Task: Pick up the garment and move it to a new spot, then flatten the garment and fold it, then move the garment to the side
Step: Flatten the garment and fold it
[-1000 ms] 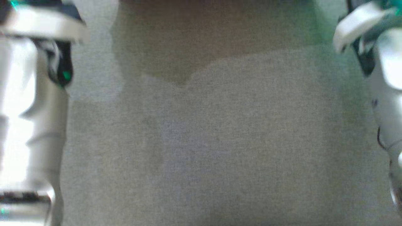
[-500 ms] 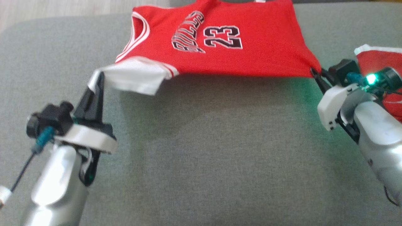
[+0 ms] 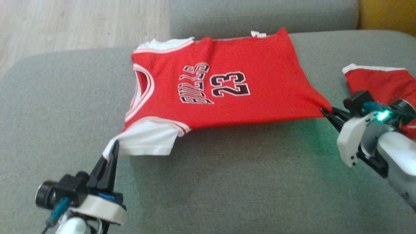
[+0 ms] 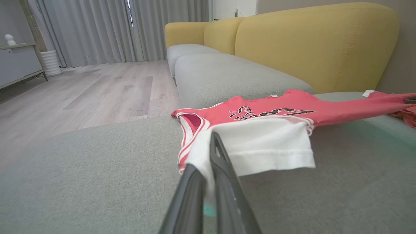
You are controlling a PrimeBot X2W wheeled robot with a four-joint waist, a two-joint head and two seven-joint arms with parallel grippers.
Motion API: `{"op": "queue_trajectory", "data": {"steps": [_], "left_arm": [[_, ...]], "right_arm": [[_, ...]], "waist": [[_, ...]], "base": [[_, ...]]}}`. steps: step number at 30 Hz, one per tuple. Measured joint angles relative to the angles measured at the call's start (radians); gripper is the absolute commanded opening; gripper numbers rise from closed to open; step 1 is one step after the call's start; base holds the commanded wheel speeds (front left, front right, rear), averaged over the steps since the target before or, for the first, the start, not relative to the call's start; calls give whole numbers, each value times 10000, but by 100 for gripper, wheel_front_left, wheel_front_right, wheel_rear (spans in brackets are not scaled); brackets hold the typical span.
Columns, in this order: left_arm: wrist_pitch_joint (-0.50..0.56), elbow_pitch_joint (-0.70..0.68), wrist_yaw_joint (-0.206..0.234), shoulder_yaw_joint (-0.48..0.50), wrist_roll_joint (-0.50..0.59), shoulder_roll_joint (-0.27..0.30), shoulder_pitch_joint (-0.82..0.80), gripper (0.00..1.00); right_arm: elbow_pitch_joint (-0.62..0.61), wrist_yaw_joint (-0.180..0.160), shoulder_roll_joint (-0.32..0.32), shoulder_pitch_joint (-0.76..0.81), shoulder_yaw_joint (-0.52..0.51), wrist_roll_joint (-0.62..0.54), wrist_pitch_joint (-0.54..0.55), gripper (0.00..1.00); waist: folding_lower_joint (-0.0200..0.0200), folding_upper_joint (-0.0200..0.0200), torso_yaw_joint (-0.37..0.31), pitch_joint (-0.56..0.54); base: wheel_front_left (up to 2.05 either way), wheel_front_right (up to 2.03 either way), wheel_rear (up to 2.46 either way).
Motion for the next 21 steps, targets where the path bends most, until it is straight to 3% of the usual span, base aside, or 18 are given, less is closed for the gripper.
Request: {"op": "queue_trajectory", "data": {"steps": [13,21], "left_arm": [[736,-2044,700,-157,8,581,2037,0],[930,-2688,957,-236,17,612,2509,0]], "right_arm": [[-2253,-2,-1442,1089,1139,2142,1032,0],[-2757,-2,-1845,1322,1058,2362,1032,0]], "waist": [[1,0,-200,-1007],[1,0,-270,-1117]], "base": [[0,0,0],[0,0,0]]}}
